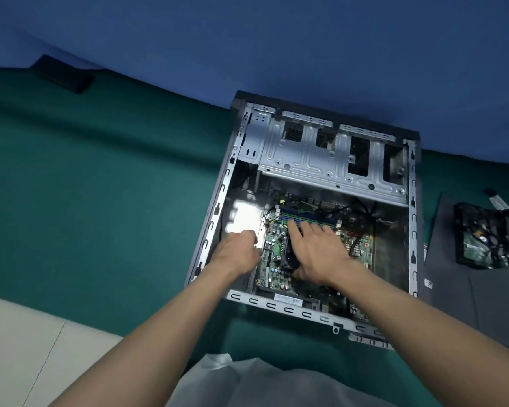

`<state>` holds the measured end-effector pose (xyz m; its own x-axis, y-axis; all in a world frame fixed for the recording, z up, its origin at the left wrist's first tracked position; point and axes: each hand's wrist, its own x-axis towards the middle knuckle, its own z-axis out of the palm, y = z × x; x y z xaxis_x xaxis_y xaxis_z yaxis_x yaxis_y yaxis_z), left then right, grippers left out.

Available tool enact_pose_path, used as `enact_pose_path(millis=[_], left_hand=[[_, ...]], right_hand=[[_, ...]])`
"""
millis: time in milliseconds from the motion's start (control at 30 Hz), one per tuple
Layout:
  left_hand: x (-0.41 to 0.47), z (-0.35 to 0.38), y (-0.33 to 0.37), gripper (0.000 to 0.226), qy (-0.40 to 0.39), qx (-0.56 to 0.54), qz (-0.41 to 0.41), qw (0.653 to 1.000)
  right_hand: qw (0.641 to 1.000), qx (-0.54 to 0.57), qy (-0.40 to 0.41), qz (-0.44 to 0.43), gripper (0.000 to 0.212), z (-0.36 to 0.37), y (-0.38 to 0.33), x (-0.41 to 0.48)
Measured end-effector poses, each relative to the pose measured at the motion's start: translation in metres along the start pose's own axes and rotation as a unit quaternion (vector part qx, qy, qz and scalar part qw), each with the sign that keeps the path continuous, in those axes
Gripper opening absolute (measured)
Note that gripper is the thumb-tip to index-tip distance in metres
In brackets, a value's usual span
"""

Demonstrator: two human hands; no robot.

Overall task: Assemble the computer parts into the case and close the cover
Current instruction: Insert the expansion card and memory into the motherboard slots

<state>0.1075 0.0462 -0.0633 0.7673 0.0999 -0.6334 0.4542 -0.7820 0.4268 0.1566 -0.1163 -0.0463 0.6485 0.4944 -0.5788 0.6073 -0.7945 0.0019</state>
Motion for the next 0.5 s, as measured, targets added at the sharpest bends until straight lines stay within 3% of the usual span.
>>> enact_pose_path(millis=[167, 367, 500], left_hand=[[0.0, 0.0, 0.0, 0.028, -0.006, -0.011, -0.01, 1.0], [0.002, -0.001, 0.0, 0.027, -0.021, -0.005, -0.017, 1.0], [0.004, -0.002, 0.001, 0.04, -0.056, -0.014, 0.008, 0.998]], right_hand=[[0.998, -0.018, 0.063, -0.011, 0.097, 0.01, 0.006, 0.002], [0.999, -0.041, -0.005, -0.013, 0.096, -0.002, 0.007, 0.012], [0.998, -0.051, -0.025, -0.003, 0.103, -0.004, 0.004, 0.013]])
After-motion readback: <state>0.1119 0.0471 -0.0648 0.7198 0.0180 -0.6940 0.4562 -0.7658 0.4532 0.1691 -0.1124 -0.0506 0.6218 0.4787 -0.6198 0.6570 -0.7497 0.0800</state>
